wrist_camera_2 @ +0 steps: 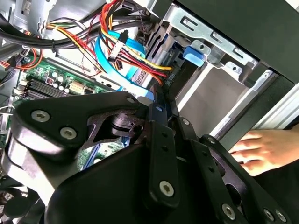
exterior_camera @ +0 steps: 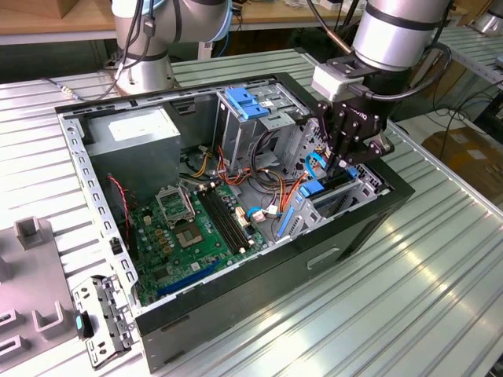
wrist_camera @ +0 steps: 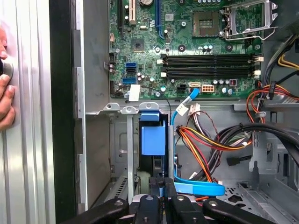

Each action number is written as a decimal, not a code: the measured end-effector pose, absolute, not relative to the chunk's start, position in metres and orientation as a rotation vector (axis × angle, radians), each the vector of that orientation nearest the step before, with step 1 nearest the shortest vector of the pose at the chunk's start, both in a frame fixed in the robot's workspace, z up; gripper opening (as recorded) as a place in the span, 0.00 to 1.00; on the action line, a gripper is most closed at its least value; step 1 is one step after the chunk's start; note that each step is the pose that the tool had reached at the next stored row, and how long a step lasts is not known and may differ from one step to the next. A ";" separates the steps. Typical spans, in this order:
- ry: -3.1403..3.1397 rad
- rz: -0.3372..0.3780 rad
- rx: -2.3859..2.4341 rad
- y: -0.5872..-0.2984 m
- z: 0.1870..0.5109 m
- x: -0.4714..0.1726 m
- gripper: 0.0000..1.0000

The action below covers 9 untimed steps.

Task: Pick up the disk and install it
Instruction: 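Insert the second disk wire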

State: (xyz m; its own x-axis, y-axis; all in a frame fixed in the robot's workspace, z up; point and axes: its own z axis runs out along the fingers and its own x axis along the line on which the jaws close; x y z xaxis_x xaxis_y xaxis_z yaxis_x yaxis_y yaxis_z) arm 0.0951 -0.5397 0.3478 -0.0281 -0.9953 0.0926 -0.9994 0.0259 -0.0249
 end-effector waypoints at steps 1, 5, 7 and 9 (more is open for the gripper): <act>-2.215 0.126 2.156 -0.540 0.347 0.095 0.16; -2.219 0.118 2.160 -0.540 0.344 0.096 0.16; -2.220 0.116 2.161 -0.540 0.341 0.096 0.16; -2.222 0.112 2.162 -0.540 0.339 0.096 0.16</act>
State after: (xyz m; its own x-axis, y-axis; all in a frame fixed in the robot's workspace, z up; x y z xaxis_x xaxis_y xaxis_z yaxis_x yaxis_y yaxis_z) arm 0.0965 -0.5400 0.3389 -0.0282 -0.9965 0.0787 -0.9994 0.0263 -0.0245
